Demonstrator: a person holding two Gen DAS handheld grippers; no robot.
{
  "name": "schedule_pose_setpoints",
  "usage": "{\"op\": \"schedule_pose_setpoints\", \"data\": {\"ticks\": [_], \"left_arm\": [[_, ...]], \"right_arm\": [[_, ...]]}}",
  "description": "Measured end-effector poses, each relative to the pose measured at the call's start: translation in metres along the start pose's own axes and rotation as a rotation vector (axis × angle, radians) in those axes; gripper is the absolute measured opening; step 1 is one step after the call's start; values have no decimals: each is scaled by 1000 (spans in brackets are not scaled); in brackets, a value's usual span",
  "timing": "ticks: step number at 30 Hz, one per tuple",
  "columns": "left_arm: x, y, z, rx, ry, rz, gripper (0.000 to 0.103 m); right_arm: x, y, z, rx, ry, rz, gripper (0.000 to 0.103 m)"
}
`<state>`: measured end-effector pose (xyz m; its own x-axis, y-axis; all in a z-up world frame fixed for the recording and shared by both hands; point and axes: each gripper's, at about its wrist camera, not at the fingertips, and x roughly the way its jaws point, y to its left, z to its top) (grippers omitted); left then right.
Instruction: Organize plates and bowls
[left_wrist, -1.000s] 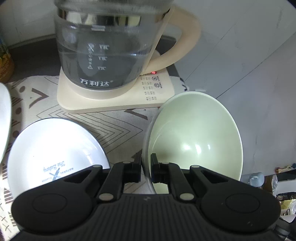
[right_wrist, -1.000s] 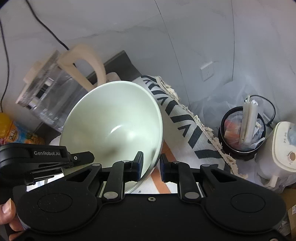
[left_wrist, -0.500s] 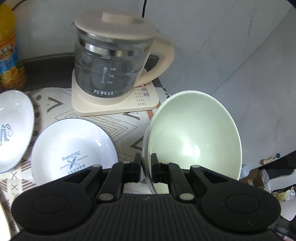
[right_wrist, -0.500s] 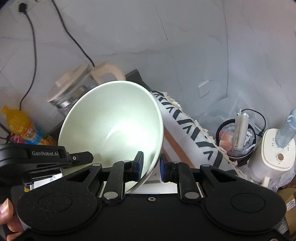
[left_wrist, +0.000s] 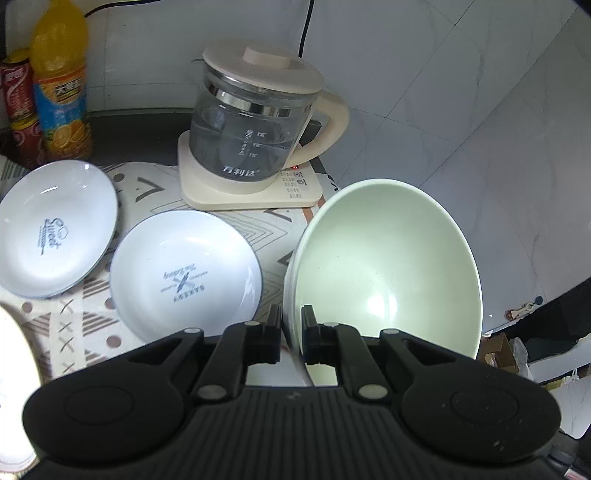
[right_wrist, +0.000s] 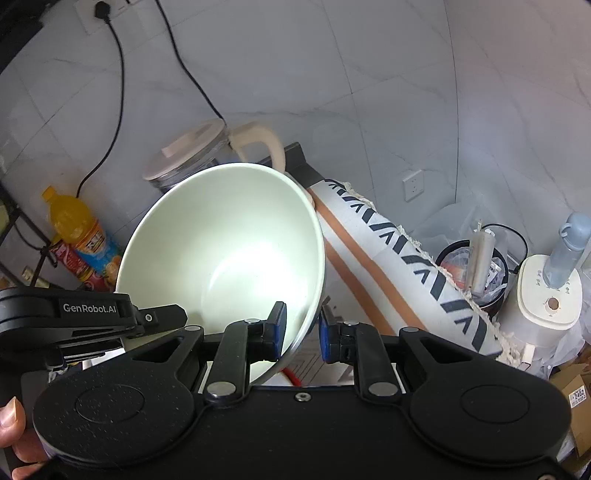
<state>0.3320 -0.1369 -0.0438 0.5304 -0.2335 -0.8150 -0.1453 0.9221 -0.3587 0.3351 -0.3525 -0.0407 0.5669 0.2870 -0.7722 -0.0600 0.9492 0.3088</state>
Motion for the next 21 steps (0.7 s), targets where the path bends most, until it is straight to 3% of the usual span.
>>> {"op": "schedule_pose_setpoints", "data": {"ticks": [8, 21], "left_arm": [[-20, 11, -22, -8, 10, -14, 9], [-17, 35, -58, -35, 60, -1, 9]], "right_arm": [[-20, 7, -26, -14, 3, -6, 19], [-17, 11, -60, -35, 51, -9, 19]]}}
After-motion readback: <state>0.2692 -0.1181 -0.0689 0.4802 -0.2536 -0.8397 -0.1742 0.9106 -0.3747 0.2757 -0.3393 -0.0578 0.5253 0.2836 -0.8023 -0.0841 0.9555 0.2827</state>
